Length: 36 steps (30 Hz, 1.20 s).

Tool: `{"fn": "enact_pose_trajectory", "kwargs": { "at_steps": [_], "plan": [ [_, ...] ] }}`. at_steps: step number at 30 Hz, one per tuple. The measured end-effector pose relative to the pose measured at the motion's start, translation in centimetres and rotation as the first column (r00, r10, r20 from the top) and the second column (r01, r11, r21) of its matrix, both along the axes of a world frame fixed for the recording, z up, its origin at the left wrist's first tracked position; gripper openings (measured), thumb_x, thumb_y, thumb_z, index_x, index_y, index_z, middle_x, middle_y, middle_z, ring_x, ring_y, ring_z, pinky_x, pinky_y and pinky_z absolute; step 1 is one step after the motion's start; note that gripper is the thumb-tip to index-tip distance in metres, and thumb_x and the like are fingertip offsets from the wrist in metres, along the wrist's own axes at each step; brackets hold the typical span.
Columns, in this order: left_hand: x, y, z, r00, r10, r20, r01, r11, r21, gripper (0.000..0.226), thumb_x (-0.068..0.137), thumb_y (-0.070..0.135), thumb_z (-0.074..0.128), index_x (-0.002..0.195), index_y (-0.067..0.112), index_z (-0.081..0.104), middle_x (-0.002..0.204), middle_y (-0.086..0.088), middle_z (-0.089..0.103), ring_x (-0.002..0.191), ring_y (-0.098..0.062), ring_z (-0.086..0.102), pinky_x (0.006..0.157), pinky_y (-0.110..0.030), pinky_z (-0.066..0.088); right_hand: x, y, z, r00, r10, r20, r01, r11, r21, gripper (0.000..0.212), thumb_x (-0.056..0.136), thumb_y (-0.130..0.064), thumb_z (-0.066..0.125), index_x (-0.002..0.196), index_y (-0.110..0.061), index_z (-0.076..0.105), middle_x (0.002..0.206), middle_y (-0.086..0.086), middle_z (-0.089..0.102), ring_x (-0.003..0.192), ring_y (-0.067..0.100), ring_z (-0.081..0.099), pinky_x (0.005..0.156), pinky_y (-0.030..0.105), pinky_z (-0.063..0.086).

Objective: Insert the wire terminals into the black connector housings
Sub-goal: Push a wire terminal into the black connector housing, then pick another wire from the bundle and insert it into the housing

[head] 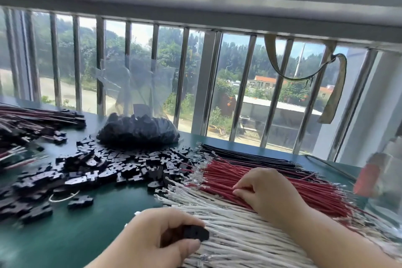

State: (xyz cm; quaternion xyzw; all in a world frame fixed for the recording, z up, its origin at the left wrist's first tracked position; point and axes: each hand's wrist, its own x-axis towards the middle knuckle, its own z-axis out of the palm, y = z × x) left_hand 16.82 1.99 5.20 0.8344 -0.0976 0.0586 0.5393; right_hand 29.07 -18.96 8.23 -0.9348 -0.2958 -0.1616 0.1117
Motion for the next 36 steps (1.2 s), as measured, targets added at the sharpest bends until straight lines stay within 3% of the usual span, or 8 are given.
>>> {"fn": "enact_pose_trajectory", "kwargs": {
  "at_steps": [6,8,10,12,17,22,26,36],
  "plan": [
    [-0.3,0.1,0.6,0.998,0.054,-0.019,-0.056,0.989,-0.135,0.035,0.076,0.013,0.075,0.087,0.046,0.072,0.084,0.014,0.074,0.068,0.000,0.068,0.058,-0.009,0.046,-0.6,-0.7,0.7,0.982,0.073,0.173,-0.041,0.983,-0.179,0.016,0.098,-0.020,0.046,0.093,-0.026,0.059,0.081,-0.011,0.065,0.071,0.003,0.062,0.067,0.021,0.054],
    [-0.3,0.1,0.7,0.997,0.073,-0.025,-0.076,0.981,-0.176,0.040,0.076,0.009,0.075,0.086,0.047,0.072,0.081,0.012,0.075,0.060,0.001,0.064,0.054,-0.008,0.045,-1.5,-0.9,1.5,0.995,0.054,0.089,-0.055,0.998,0.016,0.017,0.095,-0.015,0.053,0.091,-0.030,0.060,0.076,-0.012,0.065,0.070,0.001,0.063,0.066,0.016,0.052],
    [-0.3,0.1,0.7,0.997,0.064,-0.049,-0.073,0.973,-0.221,0.044,0.074,0.004,0.075,0.086,0.046,0.073,0.081,0.008,0.075,0.063,-0.001,0.067,0.057,-0.010,0.048,-3.2,-1.3,2.2,0.985,0.143,-0.092,-0.098,0.920,0.379,0.033,0.090,-0.009,0.058,0.097,-0.040,0.068,0.080,-0.017,0.068,0.072,-0.005,0.062,0.063,0.009,0.048],
    [-0.3,0.2,0.8,0.996,0.046,-0.075,-0.065,0.959,-0.276,0.046,0.068,0.001,0.079,0.084,0.044,0.074,0.082,0.005,0.076,0.067,-0.006,0.069,0.061,-0.014,0.051,-5.1,-1.6,2.4,0.928,0.293,-0.231,-0.151,0.860,0.487,0.045,0.089,-0.007,0.058,0.102,-0.049,0.068,0.087,-0.020,0.066,0.070,-0.005,0.059,0.062,0.008,0.046],
    [-0.2,0.5,0.8,0.992,-0.014,-0.123,-0.028,0.944,-0.330,0.044,0.040,0.020,0.088,0.080,0.033,0.078,0.072,-0.004,0.074,0.057,-0.012,0.066,0.057,-0.019,0.052,-8.4,-1.2,2.0,0.894,0.337,-0.295,-0.182,0.875,0.448,0.010,0.064,-0.048,0.070,0.074,-0.047,0.073,0.083,-0.017,0.064,0.069,-0.004,0.055,0.064,0.010,0.044],
    [-0.5,0.3,1.1,0.986,-0.090,-0.141,0.039,0.943,-0.332,0.039,0.051,0.012,0.090,0.083,0.029,0.078,0.082,-0.008,0.076,0.066,-0.016,0.070,0.060,-0.018,0.053,-8.9,-0.9,2.0,0.949,0.259,-0.178,-0.159,0.885,0.437,0.016,0.076,-0.028,0.073,0.076,-0.043,0.068,0.082,-0.024,0.063,0.077,-0.001,0.057,0.069,0.008,0.042],
    [-0.7,0.0,1.5,0.985,-0.094,-0.145,0.037,0.936,-0.351,0.037,0.047,0.010,0.081,0.080,0.028,0.078,0.079,-0.008,0.075,0.058,-0.014,0.068,0.054,-0.017,0.051,-9.2,-0.9,2.1,0.948,0.240,-0.207,-0.140,0.903,0.406,0.029,0.080,-0.024,0.070,0.085,-0.051,0.060,0.078,-0.032,0.061,0.078,-0.008,0.055,0.070,0.007,0.041],
    [-1.1,-0.3,2.1,0.986,-0.114,-0.124,0.061,0.928,-0.369,0.036,0.043,0.011,0.078,0.077,0.025,0.078,0.068,-0.012,0.073,0.051,-0.016,0.064,0.050,-0.017,0.050,-8.9,-1.0,1.9,0.946,0.229,-0.231,-0.117,0.902,0.415,0.025,0.074,-0.021,0.076,0.075,-0.045,0.069,0.071,-0.027,0.064,0.068,-0.005,0.056,0.061,0.008,0.042]
  ]
}}
